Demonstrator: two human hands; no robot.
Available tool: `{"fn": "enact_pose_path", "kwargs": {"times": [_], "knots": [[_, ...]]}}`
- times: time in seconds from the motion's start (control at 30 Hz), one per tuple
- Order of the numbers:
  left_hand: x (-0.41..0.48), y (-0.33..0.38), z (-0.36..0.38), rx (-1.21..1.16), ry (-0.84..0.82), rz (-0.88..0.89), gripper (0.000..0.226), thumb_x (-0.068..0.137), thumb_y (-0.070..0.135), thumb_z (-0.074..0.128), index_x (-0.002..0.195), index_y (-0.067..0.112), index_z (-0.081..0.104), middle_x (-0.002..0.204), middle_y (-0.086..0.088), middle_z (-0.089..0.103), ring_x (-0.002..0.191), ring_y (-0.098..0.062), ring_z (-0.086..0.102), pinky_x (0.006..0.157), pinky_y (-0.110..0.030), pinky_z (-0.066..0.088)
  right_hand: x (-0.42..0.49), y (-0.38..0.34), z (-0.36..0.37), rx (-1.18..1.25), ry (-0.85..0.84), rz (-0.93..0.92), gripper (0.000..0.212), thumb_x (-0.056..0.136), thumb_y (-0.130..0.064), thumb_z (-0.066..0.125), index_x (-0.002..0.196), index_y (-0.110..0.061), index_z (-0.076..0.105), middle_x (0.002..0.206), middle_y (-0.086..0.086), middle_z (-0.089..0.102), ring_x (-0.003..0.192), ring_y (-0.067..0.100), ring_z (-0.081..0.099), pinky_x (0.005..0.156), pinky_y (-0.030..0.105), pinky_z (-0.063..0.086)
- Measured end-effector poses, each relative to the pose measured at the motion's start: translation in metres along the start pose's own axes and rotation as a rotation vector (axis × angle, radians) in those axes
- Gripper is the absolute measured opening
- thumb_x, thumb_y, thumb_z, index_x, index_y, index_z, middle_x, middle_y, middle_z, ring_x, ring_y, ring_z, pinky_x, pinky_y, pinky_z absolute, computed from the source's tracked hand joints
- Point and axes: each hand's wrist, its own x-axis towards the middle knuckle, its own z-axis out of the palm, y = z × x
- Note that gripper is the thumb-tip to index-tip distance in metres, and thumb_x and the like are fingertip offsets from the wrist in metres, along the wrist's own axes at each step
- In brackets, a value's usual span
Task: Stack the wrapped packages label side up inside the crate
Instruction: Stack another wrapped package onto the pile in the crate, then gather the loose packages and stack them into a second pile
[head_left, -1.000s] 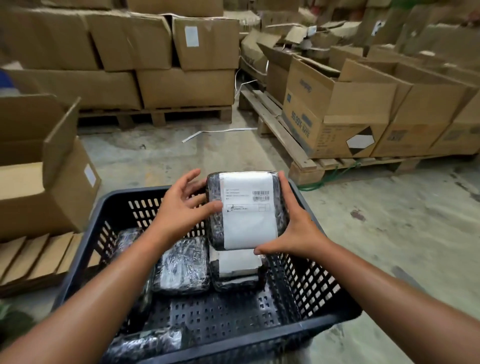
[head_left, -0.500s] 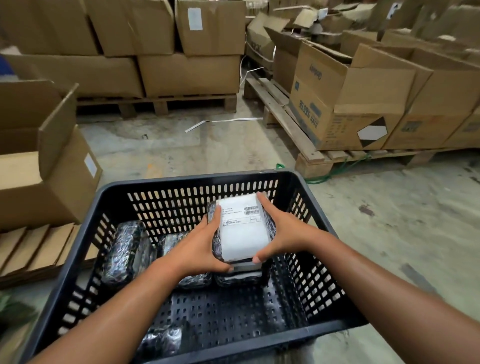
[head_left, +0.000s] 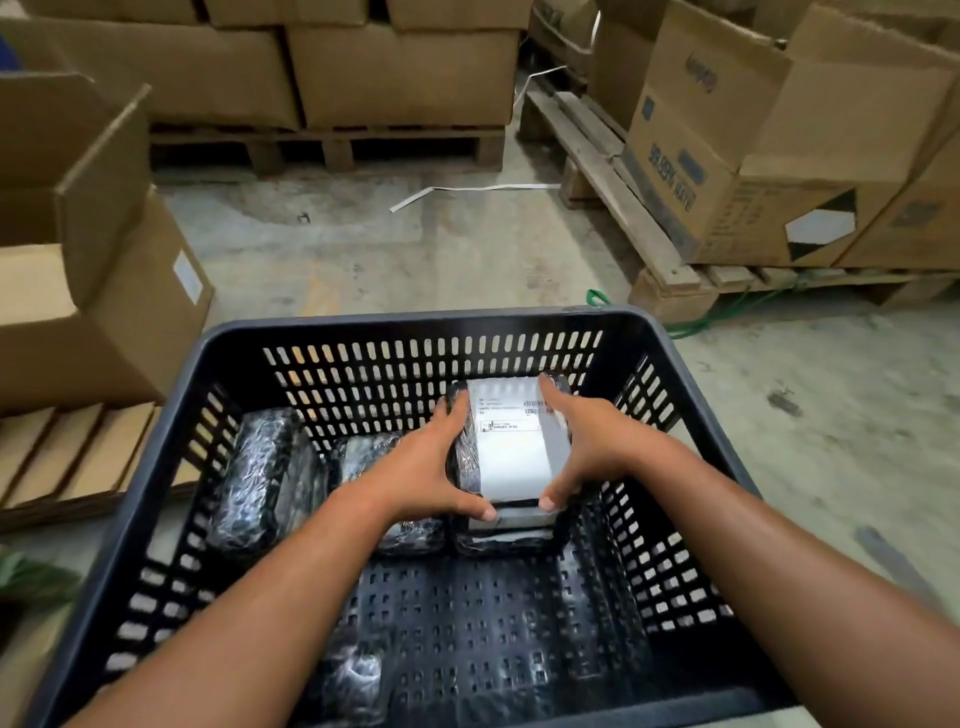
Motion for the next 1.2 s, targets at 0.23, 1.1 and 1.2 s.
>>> {"fn": "enact_pose_path", "kwargs": {"times": [0.23, 1.1, 1.2], "knots": [[0.005, -0.017, 0.004, -0.231, -0.013, 0.017, 0.153, 0.041, 0.065, 0.094, 0.153, 0.056, -0.009, 0.167, 0.012, -0.012, 0.149, -0.005, -0.003, 0.12, -0.031, 0.004, 0.01, 0.002, -0.002, -0.021, -0.031, 0.017, 0.168, 0.045, -0.043, 0.106, 0.166, -0.033, -0.009, 0.173, 0.006, 0.024, 0.155, 0.03, 0.028, 0.124, 0.044, 0.031], [-0.1, -0.026, -0.11, 0.178, 0.174, -0.17, 0.136, 0.053, 0.082, 0.072, 0.161, 0.022, 0.016, 0.168, -0.007, 0.016, 0.154, -0.025, 0.015, 0.124, -0.049, 0.02, 0.002, -0.114, -0.014, 0.114, 0.131, -0.301, 0.096, 0.067, -0.033, 0.099, 0.151, -0.023, 0.053, 0.144, 0.005, 0.064, 0.117, 0.021, 0.068, 0.107, 0.045, 0.053], [-0.107, -0.035, -0.114, 0.25, 0.062, -0.261, 0.142, 0.056, 0.057, 0.092, 0.162, 0.019, 0.005, 0.17, -0.009, 0.004, 0.155, -0.028, 0.005, 0.125, -0.047, 0.016, 0.015, -0.144, 0.035, 0.176, 0.119, -0.365, 0.088, 0.073, -0.029, 0.096, 0.15, -0.024, 0.052, 0.142, 0.005, 0.065, 0.12, 0.021, 0.066, 0.107, 0.041, 0.054]]}}
